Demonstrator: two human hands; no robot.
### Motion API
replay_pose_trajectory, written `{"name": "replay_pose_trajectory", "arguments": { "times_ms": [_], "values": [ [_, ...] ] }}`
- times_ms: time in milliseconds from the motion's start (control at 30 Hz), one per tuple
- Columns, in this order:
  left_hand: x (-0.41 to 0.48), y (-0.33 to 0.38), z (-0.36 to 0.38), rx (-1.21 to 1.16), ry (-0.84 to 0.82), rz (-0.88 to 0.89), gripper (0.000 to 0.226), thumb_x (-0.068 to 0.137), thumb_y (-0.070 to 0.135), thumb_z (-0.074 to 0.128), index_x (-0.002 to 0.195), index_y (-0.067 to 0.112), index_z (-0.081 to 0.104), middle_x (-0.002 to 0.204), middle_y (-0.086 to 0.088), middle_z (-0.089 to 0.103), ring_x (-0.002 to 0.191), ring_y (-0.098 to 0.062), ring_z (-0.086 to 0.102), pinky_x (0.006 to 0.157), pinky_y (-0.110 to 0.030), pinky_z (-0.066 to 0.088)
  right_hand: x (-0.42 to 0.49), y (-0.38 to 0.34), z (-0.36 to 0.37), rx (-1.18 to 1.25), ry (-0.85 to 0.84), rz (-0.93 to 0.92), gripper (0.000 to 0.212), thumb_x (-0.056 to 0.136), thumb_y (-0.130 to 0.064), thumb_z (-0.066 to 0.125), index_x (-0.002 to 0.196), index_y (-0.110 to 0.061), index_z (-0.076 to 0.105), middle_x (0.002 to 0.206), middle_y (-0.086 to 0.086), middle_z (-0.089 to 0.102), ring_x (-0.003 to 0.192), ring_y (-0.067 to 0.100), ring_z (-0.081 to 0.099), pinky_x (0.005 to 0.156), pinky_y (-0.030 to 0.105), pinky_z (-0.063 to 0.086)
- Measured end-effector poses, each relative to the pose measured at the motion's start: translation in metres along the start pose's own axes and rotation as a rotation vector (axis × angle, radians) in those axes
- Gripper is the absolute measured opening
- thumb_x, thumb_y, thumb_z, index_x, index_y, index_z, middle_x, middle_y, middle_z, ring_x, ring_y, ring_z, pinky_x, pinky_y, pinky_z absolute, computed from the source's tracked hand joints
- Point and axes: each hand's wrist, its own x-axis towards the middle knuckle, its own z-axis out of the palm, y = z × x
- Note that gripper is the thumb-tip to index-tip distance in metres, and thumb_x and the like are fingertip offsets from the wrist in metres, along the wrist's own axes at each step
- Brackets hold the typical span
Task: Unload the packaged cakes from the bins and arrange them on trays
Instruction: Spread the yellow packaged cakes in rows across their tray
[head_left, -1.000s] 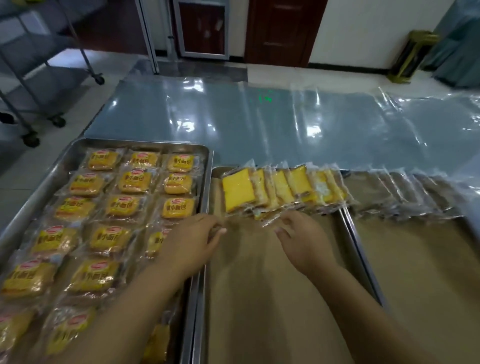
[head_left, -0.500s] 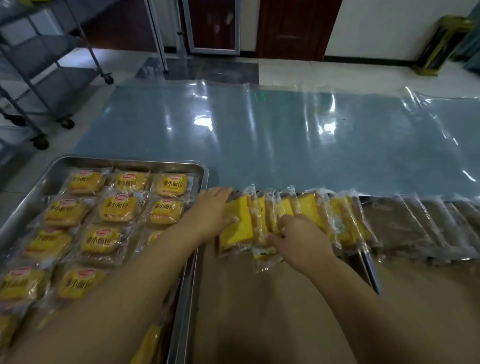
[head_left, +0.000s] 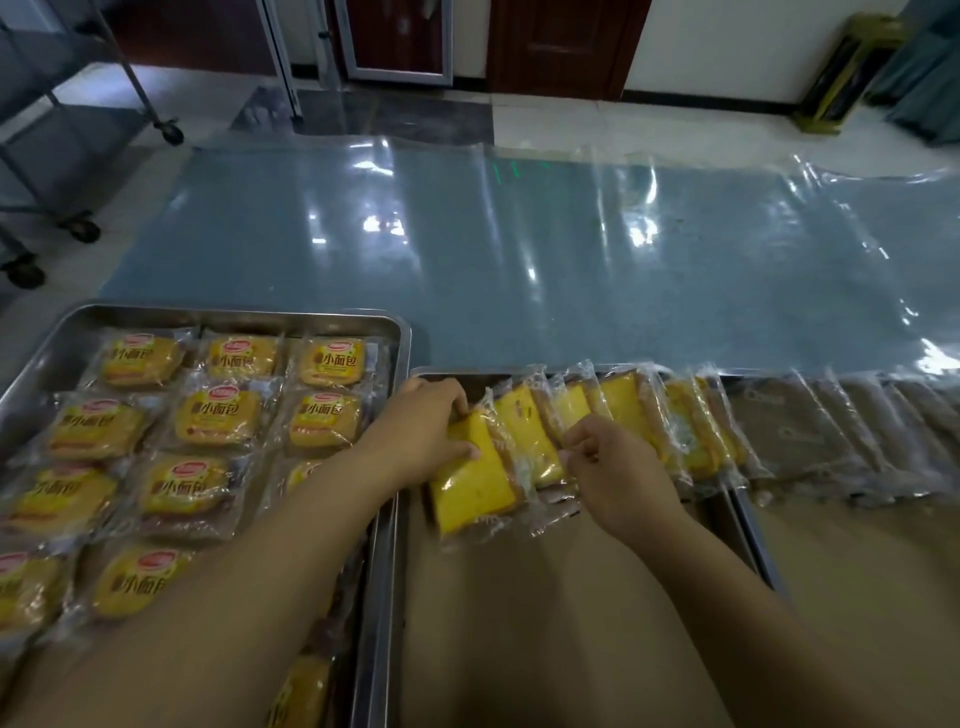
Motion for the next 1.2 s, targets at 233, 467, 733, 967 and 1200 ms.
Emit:
{"name": "replay_pose_trajectory", "arguments": {
  "times_ms": [233,467,733,967,1200],
  "values": [
    [-0.051,0.014,-0.002,-0.138,0.121,0.035,0.046,0.069,0.042,0.077,0.098,0.034,0.043,0.097,0.015,0.054,0.087,-0.007,0.054,0.072,-0.028,0.048,-0.033,0.003,-0.015,0.188,0.229,-0.009,0.006,0.092,-0.014,0.055,0.089,-0.020,0.056,0.077,-0.009,0.056,0.070,0.006,0.052,0.054,0.021,0.035],
    [-0.118,0.042,0.003,-0.332,0.259,0.011,0.039,0.071,0.047,0.074,0.101,0.036,0.052,0.092,0.019,0.057,0.083,-0.003,0.054,0.071,-0.028,0.047,-0.082,0.026,-0.037,0.265,0.412,0.021,0.011,0.089,-0.018,0.061,0.082,-0.025,0.055,0.075,-0.016,0.055,0.066,-0.003,0.050,0.051,0.012,0.029],
    [-0.190,0.065,0.050,-0.458,0.289,-0.250,0.047,0.068,0.043,0.079,0.102,0.024,0.052,0.088,0.014,0.058,0.079,-0.005,0.055,0.065,-0.027,0.045,-0.138,0.079,-0.059,0.196,0.424,-0.168,0.017,0.081,-0.004,0.064,0.077,-0.020,0.060,0.088,-0.016,0.065,0.078,-0.007,0.056,0.061,0.007,0.035],
    [-0.233,0.079,0.092,-0.296,0.146,-0.378,0.073,0.071,0.038,0.079,0.131,0.016,0.044,0.113,-0.009,0.063,0.105,-0.026,0.059,0.079,-0.030,0.045,-0.177,0.123,-0.065,-0.049,0.164,-0.340,0.015,0.073,0.012,0.066,0.074,-0.003,0.068,0.093,0.008,0.071,0.083,0.025,0.061,0.065,0.012,0.031],
    [-0.255,0.083,0.105,0.028,0.209,-0.374,0.067,0.077,0.034,0.074,0.130,0.008,0.040,0.127,-0.013,0.043,0.116,-0.032,0.045,0.090,-0.038,0.039,-0.193,0.149,-0.064,-0.330,-0.451,-0.511,0.014,0.072,-0.009,0.067,0.066,-0.021,0.063,0.087,-0.006,0.060,0.082,0.013,0.056,0.075,0.026,0.048]
  ]
}}
